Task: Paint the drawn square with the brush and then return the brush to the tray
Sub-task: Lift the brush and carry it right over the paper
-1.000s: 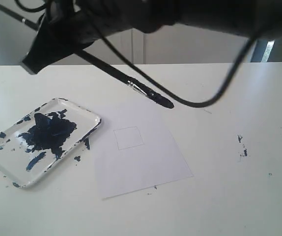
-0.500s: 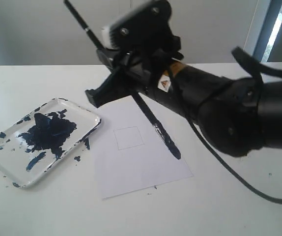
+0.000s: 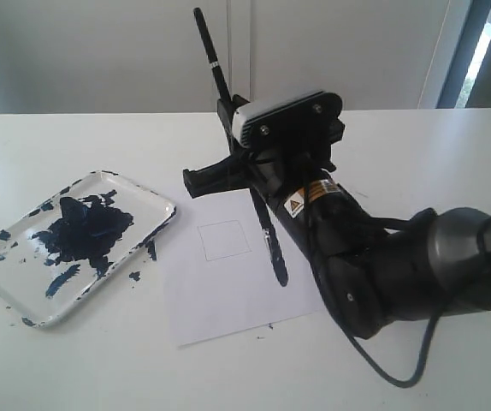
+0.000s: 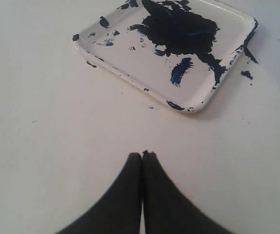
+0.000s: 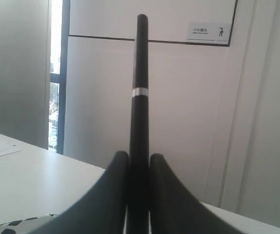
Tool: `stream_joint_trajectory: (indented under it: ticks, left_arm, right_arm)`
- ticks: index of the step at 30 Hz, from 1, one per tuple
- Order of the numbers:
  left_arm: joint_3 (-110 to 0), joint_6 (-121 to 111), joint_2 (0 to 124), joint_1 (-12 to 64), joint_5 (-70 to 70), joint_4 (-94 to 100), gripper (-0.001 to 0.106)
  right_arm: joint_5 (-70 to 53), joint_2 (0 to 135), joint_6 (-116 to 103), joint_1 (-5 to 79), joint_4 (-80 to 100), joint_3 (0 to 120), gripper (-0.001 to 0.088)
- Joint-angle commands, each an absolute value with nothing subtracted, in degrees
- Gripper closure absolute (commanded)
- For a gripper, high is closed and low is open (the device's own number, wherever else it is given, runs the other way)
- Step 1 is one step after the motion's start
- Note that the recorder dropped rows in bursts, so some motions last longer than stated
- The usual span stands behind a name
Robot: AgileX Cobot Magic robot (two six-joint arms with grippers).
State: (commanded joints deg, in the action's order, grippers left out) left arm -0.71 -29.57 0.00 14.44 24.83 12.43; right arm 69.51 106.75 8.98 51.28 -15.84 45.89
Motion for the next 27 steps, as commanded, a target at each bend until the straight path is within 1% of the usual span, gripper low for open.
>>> stream_joint_trajectory:
  ticks: [8, 13, 16, 24, 27]
  left_arm:
    - [-0.71, -29.57, 0.0, 14.44, 24.83, 12.43, 0.1]
    - [-0.71, -29.57, 0.0, 14.44, 24.83, 12.43, 0.1]
    - [-0.71, -29.57, 0.0, 14.44, 24.83, 12.43, 0.1]
    - [-0.71, -29.57, 0.0, 14.44, 24.83, 12.43, 0.1]
    - [-0.71, -29.57, 0.0, 14.44, 24.83, 12.43, 0.1]
  right_arm:
    - [67.98, 111.39, 8.5, 48.08, -15.72, 53.98, 0.0868]
    - [62.12, 113.07, 9.42, 45.6, -14.4, 58.88, 0.0868]
    - [60.97, 115.45, 9.42, 44.58, -12.0, 61.66, 0.0868]
    - [59.92, 119.81, 9.2, 44.23, -11.17, 68.24, 0.0868]
    - [56.3, 121.76, 9.2, 43.37, -10.39, 71.39, 0.0868]
